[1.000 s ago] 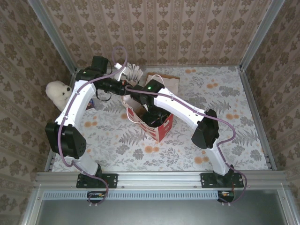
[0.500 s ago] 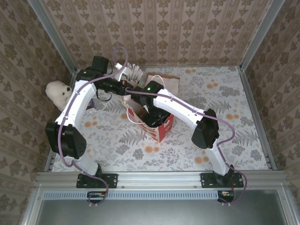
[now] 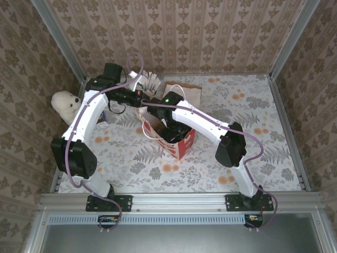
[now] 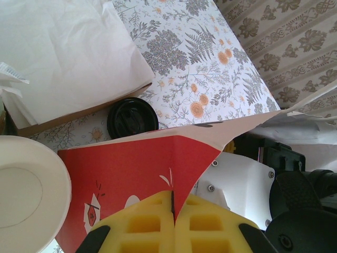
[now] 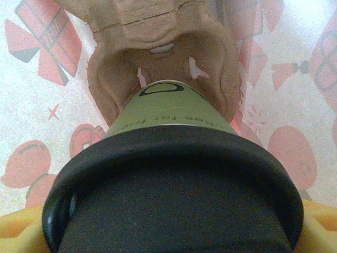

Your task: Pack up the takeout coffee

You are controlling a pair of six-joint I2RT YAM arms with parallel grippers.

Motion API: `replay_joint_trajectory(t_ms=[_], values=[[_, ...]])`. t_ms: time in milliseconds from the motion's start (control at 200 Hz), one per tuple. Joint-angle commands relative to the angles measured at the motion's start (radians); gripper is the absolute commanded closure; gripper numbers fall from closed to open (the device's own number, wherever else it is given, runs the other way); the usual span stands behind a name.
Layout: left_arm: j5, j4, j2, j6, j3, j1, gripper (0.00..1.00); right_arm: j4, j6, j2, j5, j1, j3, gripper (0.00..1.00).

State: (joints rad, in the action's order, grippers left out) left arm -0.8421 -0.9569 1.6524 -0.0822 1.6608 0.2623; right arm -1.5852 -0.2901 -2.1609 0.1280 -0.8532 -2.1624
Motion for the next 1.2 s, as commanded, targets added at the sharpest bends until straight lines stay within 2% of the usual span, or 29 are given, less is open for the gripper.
replay_joint_trajectory(t_ms=[0, 1195], values=[[-0.030, 0.012, -0.010, 0.007, 0.002, 0.003, 1.00, -0.004, 0.008, 0.037, 0.016, 0.006, 0.016, 0.43], [-0.027, 0.006, 0.003, 0.013, 0.020, 0.012, 1.00, 0.039, 0.023, 0.063, 0.025, 0.005, 0.058, 0.43]])
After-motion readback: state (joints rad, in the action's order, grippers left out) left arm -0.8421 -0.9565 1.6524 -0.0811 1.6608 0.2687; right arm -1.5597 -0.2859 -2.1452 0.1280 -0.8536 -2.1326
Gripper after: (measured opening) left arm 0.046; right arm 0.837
